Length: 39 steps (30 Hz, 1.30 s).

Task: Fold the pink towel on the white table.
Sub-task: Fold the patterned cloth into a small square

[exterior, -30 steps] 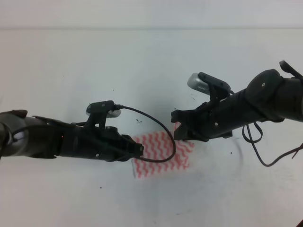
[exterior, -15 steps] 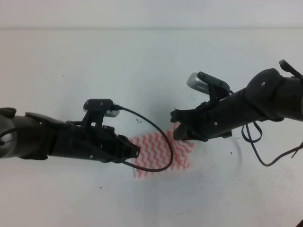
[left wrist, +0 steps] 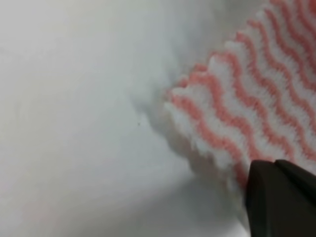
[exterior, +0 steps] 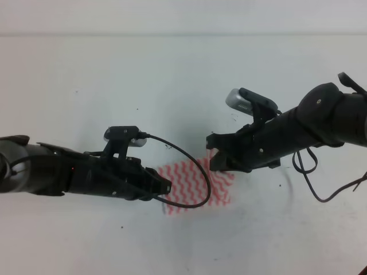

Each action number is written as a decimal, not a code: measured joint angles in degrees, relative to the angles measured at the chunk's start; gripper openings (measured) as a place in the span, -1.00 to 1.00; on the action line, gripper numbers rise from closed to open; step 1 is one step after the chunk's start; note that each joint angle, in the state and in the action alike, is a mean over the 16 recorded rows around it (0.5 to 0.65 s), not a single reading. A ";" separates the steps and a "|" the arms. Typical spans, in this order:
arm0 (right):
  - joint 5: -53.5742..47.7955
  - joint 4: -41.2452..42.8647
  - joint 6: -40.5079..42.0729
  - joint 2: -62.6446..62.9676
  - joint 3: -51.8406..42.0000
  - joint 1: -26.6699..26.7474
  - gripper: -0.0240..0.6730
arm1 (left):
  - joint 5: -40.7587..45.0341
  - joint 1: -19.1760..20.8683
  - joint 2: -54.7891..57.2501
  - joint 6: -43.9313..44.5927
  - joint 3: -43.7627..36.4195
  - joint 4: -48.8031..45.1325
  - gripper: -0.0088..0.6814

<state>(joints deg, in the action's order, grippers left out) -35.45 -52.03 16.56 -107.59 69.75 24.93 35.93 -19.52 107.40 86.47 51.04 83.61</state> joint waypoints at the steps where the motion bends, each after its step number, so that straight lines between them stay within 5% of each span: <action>1: -0.29 -0.06 -0.02 0.02 0.27 0.00 -0.98 | 0.08 0.00 0.08 0.10 0.00 0.08 -0.98; 39: -3.77 -0.35 -0.34 -6.81 8.02 4.08 -0.98 | 0.69 0.03 0.20 0.29 0.05 0.50 -0.98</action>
<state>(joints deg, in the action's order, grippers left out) -39.22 -52.37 16.22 -114.41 77.77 29.01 36.62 -19.49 107.60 86.77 51.09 84.11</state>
